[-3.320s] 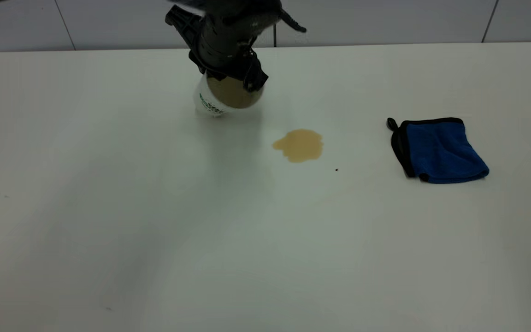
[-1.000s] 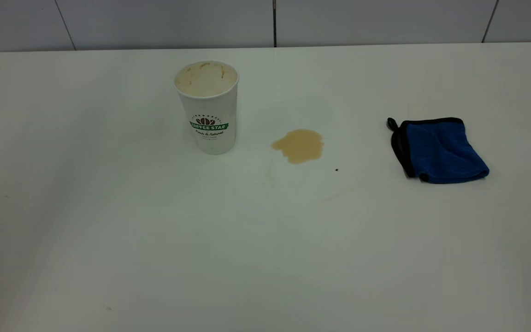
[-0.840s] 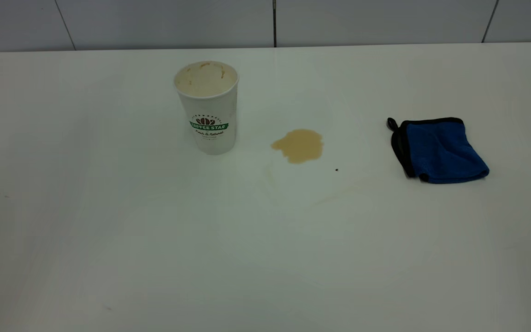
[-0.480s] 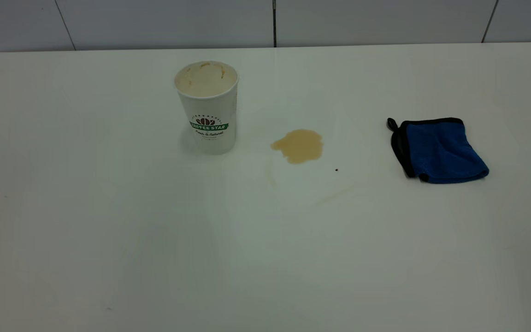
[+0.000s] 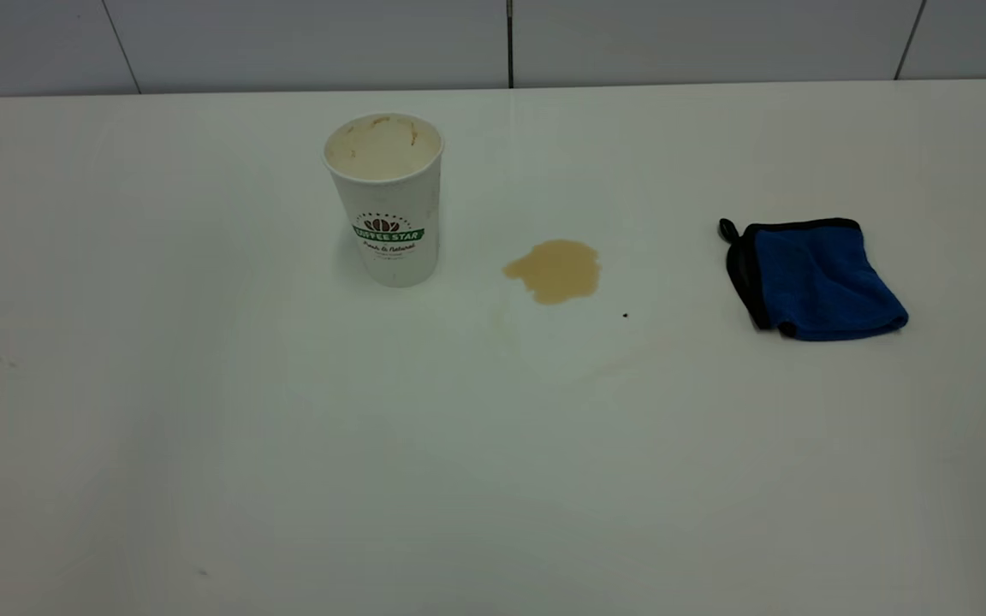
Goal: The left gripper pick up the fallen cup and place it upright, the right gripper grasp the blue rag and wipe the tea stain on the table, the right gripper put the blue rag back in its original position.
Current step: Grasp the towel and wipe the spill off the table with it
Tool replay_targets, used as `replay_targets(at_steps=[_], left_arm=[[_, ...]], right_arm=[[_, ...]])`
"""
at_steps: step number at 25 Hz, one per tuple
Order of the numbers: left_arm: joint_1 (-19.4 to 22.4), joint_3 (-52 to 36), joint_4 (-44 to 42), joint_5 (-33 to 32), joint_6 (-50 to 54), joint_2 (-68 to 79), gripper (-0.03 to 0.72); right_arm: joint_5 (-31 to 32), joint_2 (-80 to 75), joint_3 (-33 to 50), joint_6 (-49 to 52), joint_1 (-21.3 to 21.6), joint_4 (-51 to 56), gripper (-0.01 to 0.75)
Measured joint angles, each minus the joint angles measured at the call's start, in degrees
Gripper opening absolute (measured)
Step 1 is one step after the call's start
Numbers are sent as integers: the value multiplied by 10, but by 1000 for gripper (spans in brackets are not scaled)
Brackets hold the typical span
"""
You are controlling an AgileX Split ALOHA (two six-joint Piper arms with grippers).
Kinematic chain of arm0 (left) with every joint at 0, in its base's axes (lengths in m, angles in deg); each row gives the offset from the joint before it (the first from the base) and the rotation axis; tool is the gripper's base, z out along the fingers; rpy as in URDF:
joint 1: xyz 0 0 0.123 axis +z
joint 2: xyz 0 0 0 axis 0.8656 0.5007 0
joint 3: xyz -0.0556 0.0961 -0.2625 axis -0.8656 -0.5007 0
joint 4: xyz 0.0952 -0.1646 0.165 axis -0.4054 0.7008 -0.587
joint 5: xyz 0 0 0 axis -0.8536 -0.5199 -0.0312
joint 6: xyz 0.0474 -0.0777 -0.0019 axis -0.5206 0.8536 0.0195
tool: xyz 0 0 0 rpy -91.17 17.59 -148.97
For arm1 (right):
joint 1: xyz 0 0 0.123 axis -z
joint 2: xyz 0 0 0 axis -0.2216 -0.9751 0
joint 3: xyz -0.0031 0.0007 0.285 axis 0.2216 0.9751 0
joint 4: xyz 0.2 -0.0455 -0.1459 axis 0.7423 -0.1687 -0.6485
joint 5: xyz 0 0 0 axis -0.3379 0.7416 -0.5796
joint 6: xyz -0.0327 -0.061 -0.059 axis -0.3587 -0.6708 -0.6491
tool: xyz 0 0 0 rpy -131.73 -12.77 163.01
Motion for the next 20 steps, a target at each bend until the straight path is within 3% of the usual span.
replay_targets(at_steps=[10,18,20], left_arm=[[0,-277,-3,50,-33,-181,516],[2,-292,-3,42,-34,-337,516],[21,-292,-1,39,-35,-382,516]], right_arm=[[0,0,0,0,0,0,545],[0,0,0,0,0,0,545],[0,0,0,0,0,0,545]])
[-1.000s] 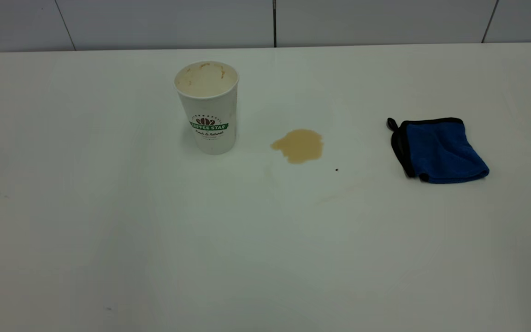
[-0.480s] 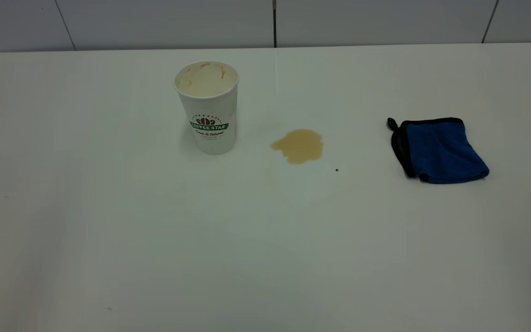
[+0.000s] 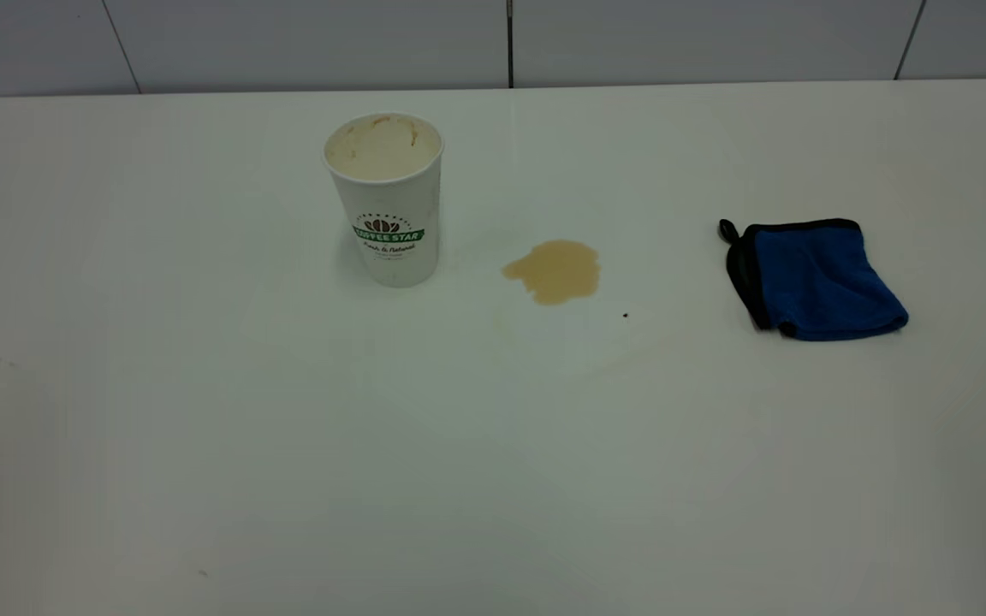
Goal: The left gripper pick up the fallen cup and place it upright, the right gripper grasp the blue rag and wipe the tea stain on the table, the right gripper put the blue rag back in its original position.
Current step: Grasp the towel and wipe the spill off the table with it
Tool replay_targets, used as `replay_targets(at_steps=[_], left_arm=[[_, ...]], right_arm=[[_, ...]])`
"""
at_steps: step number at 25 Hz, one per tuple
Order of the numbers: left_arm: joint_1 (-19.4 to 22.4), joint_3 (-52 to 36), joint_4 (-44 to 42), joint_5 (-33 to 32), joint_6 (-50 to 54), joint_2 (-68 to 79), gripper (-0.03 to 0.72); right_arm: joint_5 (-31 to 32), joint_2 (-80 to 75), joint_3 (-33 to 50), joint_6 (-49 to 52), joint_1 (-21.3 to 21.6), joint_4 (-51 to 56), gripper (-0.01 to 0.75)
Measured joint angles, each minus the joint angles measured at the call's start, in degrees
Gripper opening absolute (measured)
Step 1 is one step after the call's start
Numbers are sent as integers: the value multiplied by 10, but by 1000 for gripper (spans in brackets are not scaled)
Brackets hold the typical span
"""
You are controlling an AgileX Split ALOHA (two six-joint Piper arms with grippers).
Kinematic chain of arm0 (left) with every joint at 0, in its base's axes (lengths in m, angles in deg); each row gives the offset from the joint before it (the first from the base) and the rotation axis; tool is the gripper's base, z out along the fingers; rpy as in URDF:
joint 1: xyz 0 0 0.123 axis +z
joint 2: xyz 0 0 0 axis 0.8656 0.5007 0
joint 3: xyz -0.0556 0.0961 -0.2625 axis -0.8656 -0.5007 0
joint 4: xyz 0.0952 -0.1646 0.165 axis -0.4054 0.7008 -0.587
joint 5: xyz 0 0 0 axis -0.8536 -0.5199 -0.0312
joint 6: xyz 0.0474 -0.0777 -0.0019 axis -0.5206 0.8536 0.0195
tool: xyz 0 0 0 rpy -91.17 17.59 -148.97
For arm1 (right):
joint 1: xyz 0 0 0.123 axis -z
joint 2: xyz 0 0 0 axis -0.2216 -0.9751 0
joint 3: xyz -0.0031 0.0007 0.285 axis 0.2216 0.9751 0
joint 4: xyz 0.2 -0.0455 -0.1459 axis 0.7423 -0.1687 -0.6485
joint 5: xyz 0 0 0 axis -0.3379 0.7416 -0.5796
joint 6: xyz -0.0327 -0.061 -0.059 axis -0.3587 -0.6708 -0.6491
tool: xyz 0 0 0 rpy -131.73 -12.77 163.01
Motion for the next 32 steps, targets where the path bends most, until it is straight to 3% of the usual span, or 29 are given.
replay_targets(at_steps=[11,15,18,32], left_arm=[[257,0,0,-10,-1,-183,516],[325,0,0,-13,-1,-242,516],[344,0,0,-19,-1,-260,516],[345,0,0,-22,-1,-260,516]], right_arm=[[0,0,0,0,0,0,545],[0,0,0,0,0,0,545],[0,0,0,0,0,0,545],[0,0,0,2,0,18,541]])
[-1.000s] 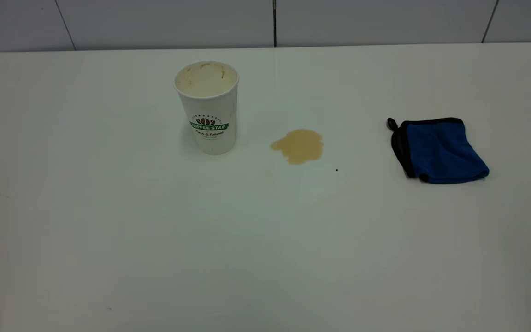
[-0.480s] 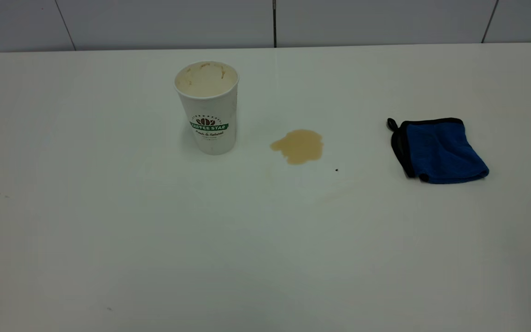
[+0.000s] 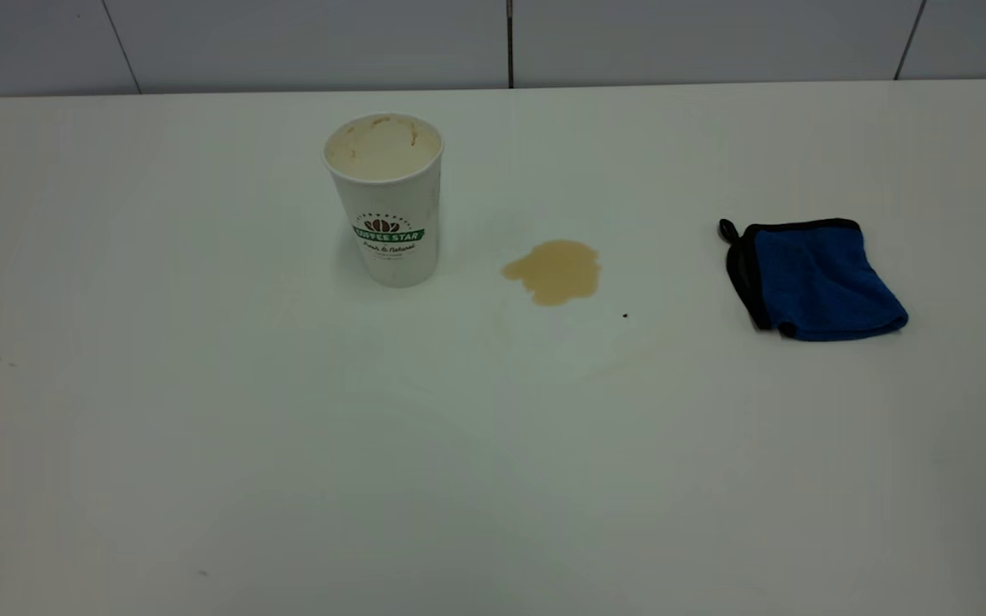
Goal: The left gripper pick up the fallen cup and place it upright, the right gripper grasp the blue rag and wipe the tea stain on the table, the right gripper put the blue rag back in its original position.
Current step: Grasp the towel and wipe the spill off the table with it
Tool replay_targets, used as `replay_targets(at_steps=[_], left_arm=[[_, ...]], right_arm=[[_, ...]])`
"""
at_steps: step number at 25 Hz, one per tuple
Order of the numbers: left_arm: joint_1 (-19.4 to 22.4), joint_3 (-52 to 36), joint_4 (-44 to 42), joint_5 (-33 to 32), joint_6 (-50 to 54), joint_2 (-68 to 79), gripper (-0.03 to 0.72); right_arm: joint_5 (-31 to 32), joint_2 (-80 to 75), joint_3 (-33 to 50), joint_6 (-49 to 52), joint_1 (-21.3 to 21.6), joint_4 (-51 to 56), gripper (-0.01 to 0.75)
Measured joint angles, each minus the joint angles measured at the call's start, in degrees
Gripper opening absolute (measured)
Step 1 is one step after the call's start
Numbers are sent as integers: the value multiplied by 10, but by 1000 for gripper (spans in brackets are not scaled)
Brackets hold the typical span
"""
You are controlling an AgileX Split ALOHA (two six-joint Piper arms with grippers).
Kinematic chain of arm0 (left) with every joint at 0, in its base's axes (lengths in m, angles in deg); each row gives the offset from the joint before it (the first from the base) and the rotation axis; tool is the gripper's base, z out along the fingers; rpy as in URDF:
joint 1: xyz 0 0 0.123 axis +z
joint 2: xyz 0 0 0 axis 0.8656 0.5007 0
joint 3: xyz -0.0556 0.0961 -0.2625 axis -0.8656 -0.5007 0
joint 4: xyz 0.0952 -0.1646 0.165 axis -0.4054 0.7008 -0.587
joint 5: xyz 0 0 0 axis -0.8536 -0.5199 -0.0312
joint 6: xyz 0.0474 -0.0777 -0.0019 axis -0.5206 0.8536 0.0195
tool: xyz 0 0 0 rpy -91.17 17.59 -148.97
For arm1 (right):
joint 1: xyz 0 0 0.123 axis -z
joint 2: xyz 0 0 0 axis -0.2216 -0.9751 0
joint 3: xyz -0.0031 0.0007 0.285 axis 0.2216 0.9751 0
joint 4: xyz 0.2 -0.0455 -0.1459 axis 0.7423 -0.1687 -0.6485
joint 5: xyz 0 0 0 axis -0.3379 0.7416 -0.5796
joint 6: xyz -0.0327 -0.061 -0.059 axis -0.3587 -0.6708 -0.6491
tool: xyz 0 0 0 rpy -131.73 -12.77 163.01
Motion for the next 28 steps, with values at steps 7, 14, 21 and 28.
replay_targets(at_steps=[7,14,21,28], left_arm=[[0,0,0,0,0,0,516],[0,0,0,0,0,0,516],[0,0,0,0,0,0,516],[0,0,0,0,0,0,516]], right_arm=[[-31,-155,-10,-41,-1,39,575],[-209,-460,-43,-179,-1,116,636],[-351,-757,-99,-308,-1,210,634],[-450,-1008,-210,-333,-1,215,623]])
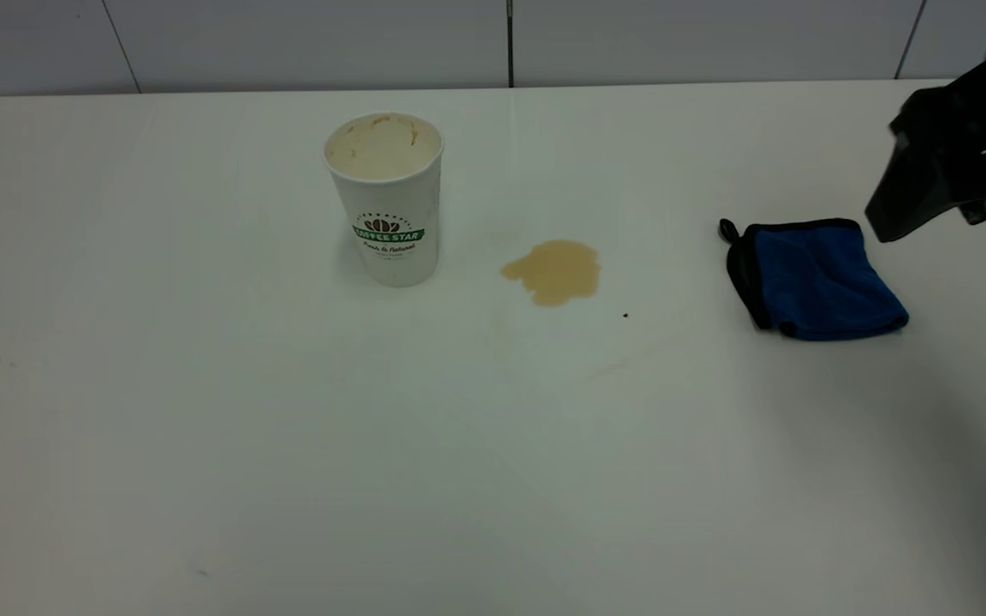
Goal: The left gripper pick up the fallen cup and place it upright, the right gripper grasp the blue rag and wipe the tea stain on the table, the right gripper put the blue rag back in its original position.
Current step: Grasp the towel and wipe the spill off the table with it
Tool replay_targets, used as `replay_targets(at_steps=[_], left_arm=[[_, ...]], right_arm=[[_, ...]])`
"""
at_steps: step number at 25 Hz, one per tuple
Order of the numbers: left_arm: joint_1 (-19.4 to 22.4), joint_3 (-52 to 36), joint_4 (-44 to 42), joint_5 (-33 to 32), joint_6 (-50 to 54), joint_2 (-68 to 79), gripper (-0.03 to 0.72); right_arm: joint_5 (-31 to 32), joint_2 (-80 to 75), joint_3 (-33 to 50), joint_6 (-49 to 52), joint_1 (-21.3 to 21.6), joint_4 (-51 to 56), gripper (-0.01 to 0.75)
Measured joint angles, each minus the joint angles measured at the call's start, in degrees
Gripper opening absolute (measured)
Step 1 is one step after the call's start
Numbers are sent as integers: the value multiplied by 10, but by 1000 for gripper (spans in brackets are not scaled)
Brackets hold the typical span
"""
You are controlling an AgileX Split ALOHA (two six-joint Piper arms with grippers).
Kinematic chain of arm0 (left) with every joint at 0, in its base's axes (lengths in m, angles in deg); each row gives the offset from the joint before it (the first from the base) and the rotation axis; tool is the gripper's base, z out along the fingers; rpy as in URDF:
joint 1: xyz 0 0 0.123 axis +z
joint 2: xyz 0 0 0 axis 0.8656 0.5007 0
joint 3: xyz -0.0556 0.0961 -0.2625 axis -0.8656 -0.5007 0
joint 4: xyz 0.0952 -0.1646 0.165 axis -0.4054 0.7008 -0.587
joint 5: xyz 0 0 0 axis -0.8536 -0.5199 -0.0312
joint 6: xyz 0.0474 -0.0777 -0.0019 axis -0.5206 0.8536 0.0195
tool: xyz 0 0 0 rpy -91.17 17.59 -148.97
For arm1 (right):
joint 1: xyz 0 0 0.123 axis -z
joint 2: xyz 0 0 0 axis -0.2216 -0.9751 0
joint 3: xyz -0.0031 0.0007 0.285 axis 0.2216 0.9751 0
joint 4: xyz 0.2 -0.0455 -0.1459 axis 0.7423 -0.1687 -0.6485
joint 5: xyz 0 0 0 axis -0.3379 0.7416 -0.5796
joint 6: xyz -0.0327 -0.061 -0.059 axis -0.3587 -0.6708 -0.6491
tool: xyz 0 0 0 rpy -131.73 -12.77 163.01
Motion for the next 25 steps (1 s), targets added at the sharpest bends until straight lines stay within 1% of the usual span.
replay_targets(at_steps=[4,6,10,13,16,20,23,24,25], left_arm=[[0,0,0,0,-1,0,516],[0,0,0,0,-1,0,516],[0,0,0,0,-1,0,516],[0,0,0,0,-1,0,516],[0,0,0,0,-1,0,516],[0,0,0,0,-1,0,516],[0,0,0,0,-1,0,516],[0,0,0,0,-1,0,516],[0,0,0,0,-1,0,516]], right_arm=[[-46,-114,-68,-8,12,-9,616],[-54,-165,-106,-10,23,-12,612],[-60,-253,-176,-17,40,-15,602],[-60,-307,-227,-32,41,-15,595],[-60,-349,-267,-48,41,-15,593],[-62,-390,-298,-56,41,-15,585],[-67,-404,-307,-57,41,-15,536],[-68,-406,-309,-57,40,-15,497],[-69,-407,-311,-57,40,-15,439]])
